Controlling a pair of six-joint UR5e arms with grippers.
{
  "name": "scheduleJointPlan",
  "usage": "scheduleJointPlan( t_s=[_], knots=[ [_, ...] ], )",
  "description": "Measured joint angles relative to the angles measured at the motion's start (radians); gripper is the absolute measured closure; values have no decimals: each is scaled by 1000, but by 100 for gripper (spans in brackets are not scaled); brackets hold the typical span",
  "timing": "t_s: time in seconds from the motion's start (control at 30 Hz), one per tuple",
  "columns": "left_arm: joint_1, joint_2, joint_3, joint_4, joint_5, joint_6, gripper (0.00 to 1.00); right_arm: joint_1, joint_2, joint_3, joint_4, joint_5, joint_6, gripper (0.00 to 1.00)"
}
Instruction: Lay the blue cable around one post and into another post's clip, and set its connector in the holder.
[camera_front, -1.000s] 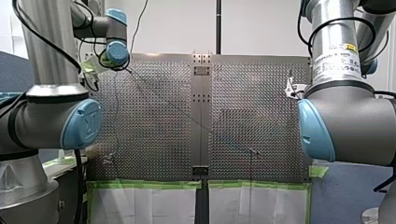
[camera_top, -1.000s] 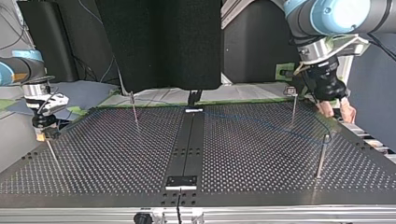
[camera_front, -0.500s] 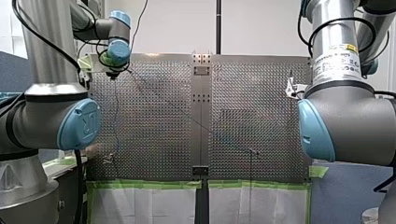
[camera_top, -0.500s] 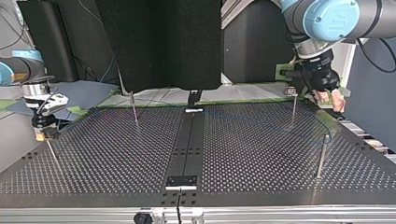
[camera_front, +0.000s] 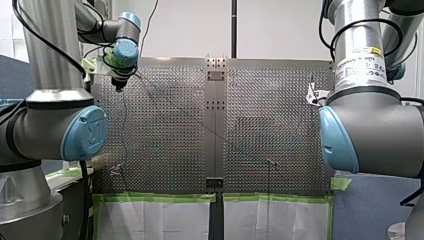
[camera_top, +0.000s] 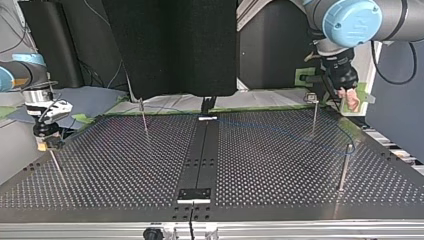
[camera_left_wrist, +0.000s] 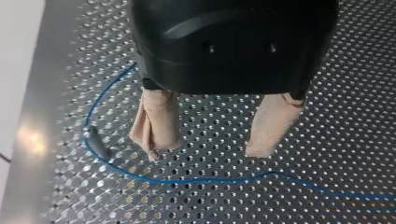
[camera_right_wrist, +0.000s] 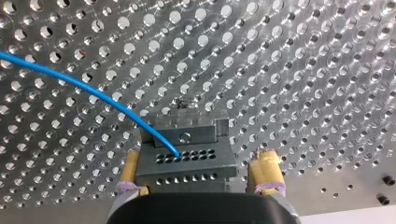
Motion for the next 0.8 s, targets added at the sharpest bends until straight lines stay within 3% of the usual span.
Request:
scheduleJointPlan(
  t_s=[0.5,0.8],
  knots=[
    [-1,2,6,-9,-5,152,0,-1,0,0,1,0,1,0],
    [-2,3,7,-10,-6,171,0,-2,0,0,0,0,3,0]
  ],
)
